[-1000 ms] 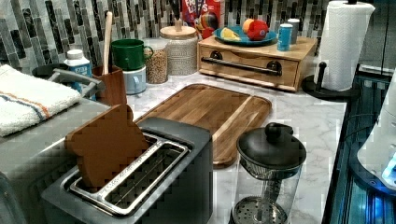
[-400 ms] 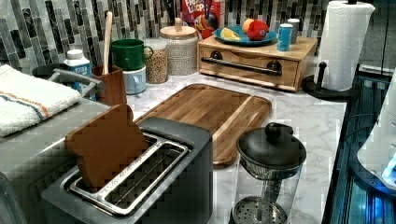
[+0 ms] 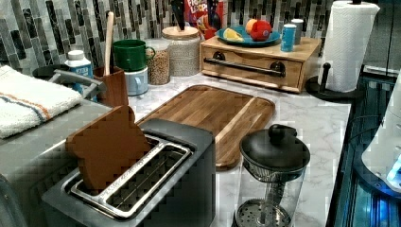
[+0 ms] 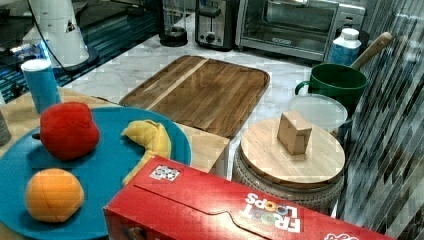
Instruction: Open the drawer.
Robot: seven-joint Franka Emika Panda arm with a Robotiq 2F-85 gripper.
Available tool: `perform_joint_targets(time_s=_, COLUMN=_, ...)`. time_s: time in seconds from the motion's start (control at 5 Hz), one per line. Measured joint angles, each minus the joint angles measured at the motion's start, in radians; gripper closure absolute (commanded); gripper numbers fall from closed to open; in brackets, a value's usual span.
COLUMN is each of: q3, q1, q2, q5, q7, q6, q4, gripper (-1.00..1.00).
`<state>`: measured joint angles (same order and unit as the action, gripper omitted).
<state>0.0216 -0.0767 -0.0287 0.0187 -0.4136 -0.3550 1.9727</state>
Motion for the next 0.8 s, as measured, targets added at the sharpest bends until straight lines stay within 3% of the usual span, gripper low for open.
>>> perform_joint_targets(time_s=0.4, q3=-0.001, q1=-0.065, q2=0.047, q5=-0.058, q7=-0.326, q6=-0.112, q4=0.131, gripper=-1.00)
perform_joint_targets(time_s=0.8, q3=-0.066, q1=-0.109, q2=0.058, q5=-0.093, q7=-0.486, q6=-0.239, q4=0.209, gripper=-1.00)
